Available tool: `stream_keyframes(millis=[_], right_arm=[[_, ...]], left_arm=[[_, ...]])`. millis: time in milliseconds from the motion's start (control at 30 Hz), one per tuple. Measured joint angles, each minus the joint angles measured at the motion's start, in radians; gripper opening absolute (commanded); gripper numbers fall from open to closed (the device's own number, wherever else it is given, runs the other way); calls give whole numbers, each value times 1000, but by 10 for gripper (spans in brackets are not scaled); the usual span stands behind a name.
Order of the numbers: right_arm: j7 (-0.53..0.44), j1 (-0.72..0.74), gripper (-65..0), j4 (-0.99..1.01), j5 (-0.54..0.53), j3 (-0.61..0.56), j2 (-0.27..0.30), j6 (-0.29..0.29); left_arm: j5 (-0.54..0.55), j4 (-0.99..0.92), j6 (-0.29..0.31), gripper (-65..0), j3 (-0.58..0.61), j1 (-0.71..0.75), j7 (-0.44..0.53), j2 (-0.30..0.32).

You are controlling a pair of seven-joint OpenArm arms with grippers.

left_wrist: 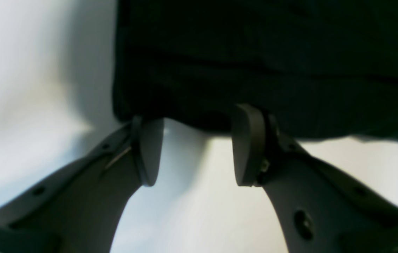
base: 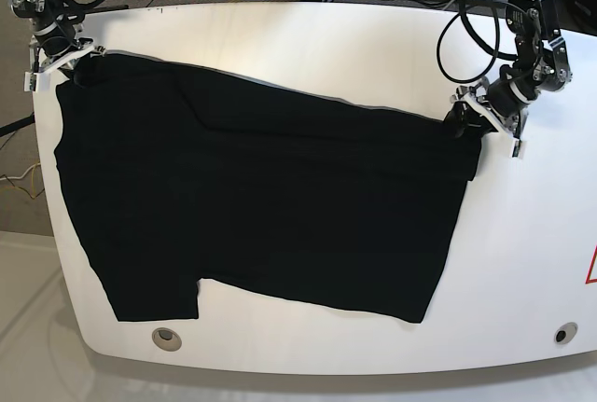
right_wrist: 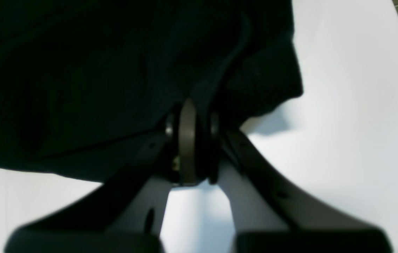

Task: Fold the T-shirt properly
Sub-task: 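Move the left gripper inward along the shirt edge and grasp it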

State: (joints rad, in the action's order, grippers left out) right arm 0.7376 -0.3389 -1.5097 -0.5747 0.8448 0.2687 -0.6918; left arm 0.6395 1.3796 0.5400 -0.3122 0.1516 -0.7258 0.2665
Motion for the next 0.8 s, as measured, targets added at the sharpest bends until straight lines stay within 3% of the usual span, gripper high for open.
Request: stream_keyframes(millis=[200,267,333,467,800], right_arm=[[0,0,-650,0,1,1,0,0],[0,0,-650,0,-1,1,-1,0],[0,0,-650,1,-2,1,-1,0],[0,3,-650,2,2,1,0,0],[0,5,-650,2,2,1,-3,0]], left_arm=[[21,-80,18,-452,33,-23,86,0],[24,-95,18,-493,39,-27,96,1],[26,-108,18,-589,44,-30,109,2],[43,-143,21,-650,63,-37,134,5],[49,-121,-13,-650,63,-21,117,3]])
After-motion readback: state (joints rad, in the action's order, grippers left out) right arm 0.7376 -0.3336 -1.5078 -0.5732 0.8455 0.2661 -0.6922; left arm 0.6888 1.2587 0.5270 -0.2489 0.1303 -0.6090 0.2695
